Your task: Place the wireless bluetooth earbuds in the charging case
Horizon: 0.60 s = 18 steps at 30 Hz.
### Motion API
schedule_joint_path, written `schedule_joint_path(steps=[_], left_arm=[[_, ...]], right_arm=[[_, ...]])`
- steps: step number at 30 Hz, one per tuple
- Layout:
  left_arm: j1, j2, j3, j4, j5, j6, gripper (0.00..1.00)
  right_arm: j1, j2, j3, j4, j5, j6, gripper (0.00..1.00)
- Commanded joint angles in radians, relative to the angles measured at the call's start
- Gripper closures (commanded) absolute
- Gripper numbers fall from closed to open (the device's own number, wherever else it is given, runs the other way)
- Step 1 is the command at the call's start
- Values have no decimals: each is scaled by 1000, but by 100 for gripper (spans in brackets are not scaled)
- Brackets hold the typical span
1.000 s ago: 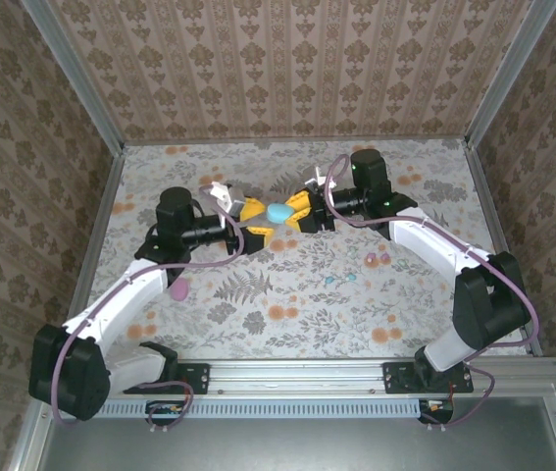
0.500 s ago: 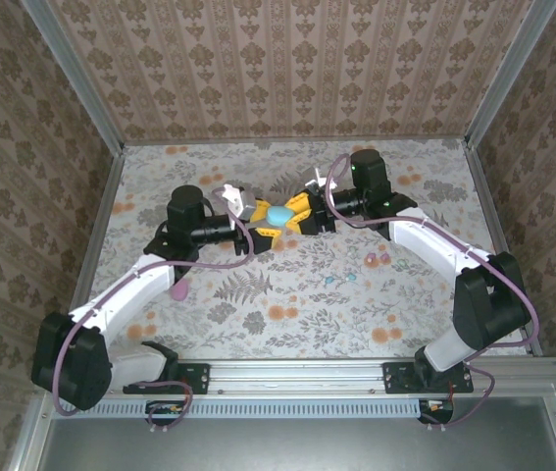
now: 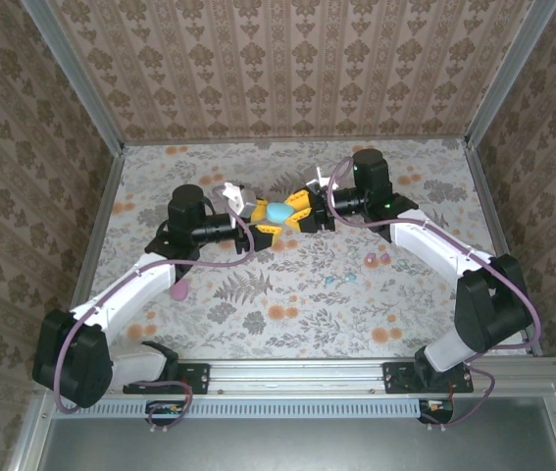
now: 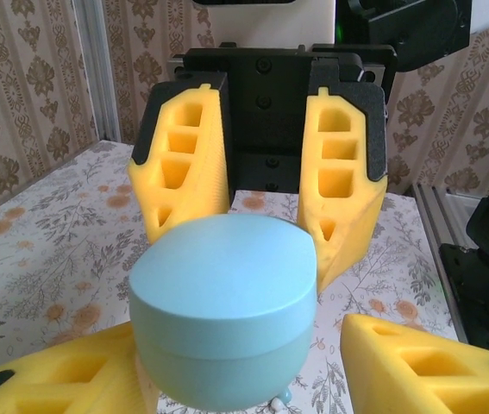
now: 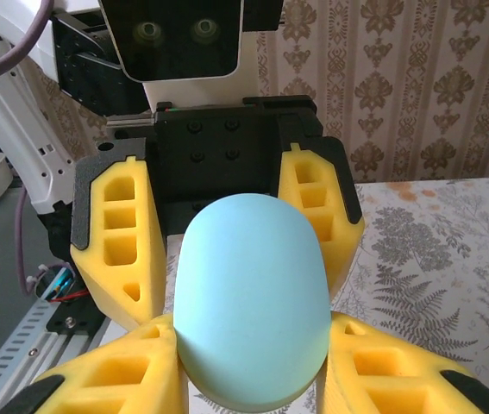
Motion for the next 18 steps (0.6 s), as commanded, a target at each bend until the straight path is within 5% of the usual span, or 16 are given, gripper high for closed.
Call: schedule_joint_path(steps=[1, 18], left_arm=[[-10, 1, 34, 54, 22, -30, 44], [-11, 14, 39, 61, 31, -43, 53]], right_arm=[[6, -32, -18, 39, 16, -4, 64], [7, -37, -32, 79, 17, 16, 64]])
